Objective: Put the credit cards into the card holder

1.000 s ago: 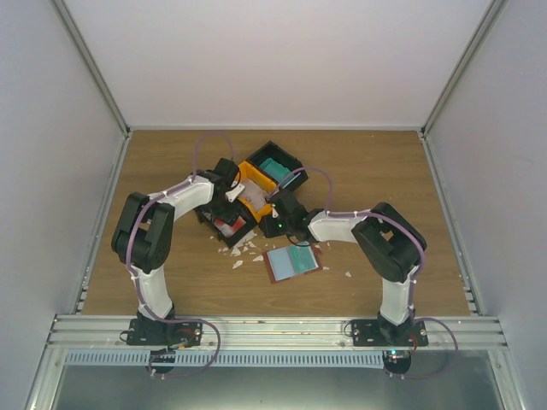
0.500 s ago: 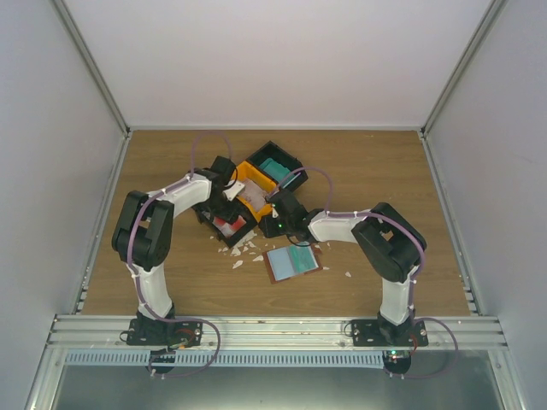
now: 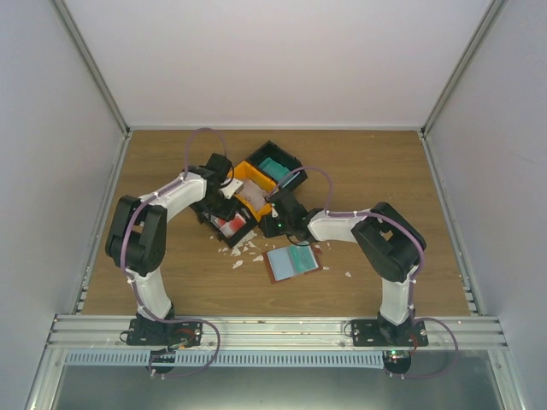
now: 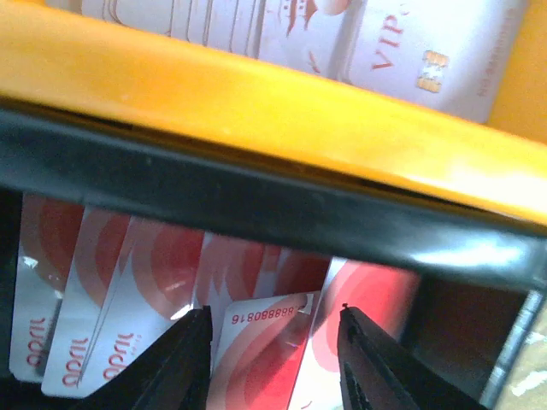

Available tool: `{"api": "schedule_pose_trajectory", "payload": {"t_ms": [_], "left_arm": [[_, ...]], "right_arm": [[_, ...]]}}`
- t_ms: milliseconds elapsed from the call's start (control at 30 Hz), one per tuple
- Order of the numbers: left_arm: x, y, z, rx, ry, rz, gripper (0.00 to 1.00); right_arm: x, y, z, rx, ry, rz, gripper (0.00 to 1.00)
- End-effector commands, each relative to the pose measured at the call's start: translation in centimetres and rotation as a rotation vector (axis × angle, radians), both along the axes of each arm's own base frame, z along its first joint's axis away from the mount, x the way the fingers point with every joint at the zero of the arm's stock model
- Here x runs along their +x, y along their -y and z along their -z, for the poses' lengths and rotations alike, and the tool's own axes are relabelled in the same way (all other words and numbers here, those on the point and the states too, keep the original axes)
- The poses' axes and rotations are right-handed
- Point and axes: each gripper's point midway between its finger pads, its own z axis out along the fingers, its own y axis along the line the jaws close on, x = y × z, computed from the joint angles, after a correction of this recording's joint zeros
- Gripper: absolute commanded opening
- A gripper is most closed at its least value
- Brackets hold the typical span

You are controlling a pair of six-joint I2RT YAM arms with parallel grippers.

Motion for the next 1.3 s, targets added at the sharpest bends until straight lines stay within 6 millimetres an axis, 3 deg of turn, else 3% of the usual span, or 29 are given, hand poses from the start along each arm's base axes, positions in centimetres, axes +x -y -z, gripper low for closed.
{"api": "schedule_pose_trajectory", "payload": {"t_ms": [0,400,600,667,800,1067,1267], "left_arm": [[-1.3,0.7,-2.3,-0.063,-0.007,-0.013,0.42],[-3.7,2.0,-3.9,-0.131,-0.012,-0.006,0.28],[-4.6,2.9,-4.7,-0.175,-0.005,0.016,0.16],[-4.8,3.2,-4.8,-0.182,-0.003,0.030,0.08],[-4.2,2.9,-5.8,-0.151,0.048,0.022,0.00],[-4.1,2.2,-8.8,-0.136,0.119,-0.006,0.00],[-4.6,2.4,-11.9,-0.163,0.176,-0.014,0.00]], "right_arm": [[0.6,-0.8,0.2,0.014,0.004,0.007,0.41],[0.1,-0.9,0.1,0.037,-0.002,-0.008,0.41],[-0.1,-0.7,-0.1,0.045,-0.001,-0.008,0.41],[-0.2,-0.6,-0.2,0.046,0.000,-0.009,0.41],[-0.3,-0.6,-0.9,0.051,0.014,-0.015,0.41],[0.0,-0.2,-4.8,0.069,0.075,-0.006,0.48],[-0.3,0.3,-10.0,0.110,0.163,-0.035,0.54]]}}
